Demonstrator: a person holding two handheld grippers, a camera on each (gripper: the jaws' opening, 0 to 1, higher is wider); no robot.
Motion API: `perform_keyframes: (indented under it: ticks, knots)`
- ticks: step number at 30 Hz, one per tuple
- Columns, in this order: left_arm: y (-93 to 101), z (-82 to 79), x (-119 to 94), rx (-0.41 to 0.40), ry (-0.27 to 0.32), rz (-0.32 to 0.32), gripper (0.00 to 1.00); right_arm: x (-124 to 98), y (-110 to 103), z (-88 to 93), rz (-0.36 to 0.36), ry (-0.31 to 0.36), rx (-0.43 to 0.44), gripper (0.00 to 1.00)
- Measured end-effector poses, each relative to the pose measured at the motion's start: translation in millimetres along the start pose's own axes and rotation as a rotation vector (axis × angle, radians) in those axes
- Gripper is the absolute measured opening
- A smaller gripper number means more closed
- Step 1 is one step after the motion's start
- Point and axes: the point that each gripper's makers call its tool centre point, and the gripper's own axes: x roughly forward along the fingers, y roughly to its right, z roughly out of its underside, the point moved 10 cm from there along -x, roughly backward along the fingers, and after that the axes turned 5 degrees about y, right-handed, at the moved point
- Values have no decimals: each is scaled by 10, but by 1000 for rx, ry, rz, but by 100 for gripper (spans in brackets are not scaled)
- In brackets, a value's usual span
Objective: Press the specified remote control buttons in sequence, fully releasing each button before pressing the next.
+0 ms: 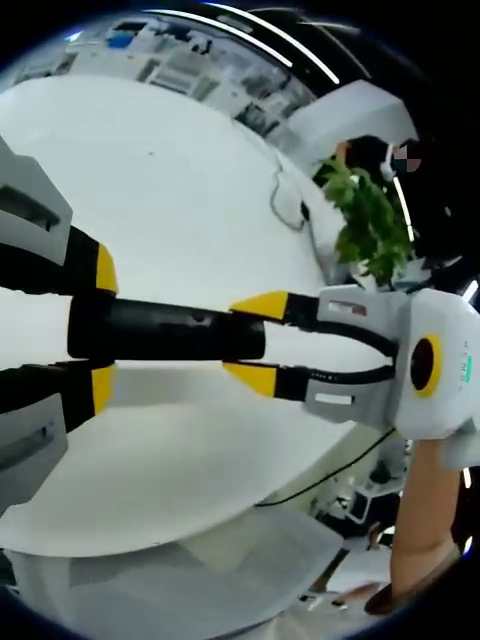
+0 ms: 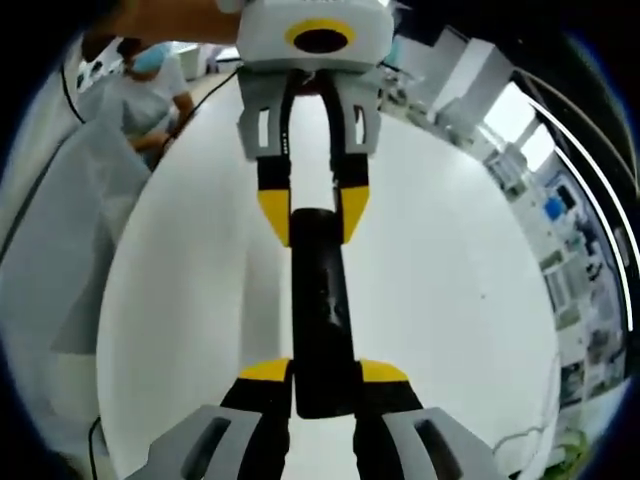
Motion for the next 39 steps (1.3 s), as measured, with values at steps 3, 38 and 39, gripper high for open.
perform_keyframes:
  ticks: [3,38,39]
  knots:
    - [-58,10,35,-4,2,-1,23,26,58,26,4,-1,2,20]
    - [-473,349,513,-46,-69,24,23,653,458,333,-25,-3,9,20]
    - [-479,359,529,-47,-72,26,23,667,463,340,-27,-5,10,20]
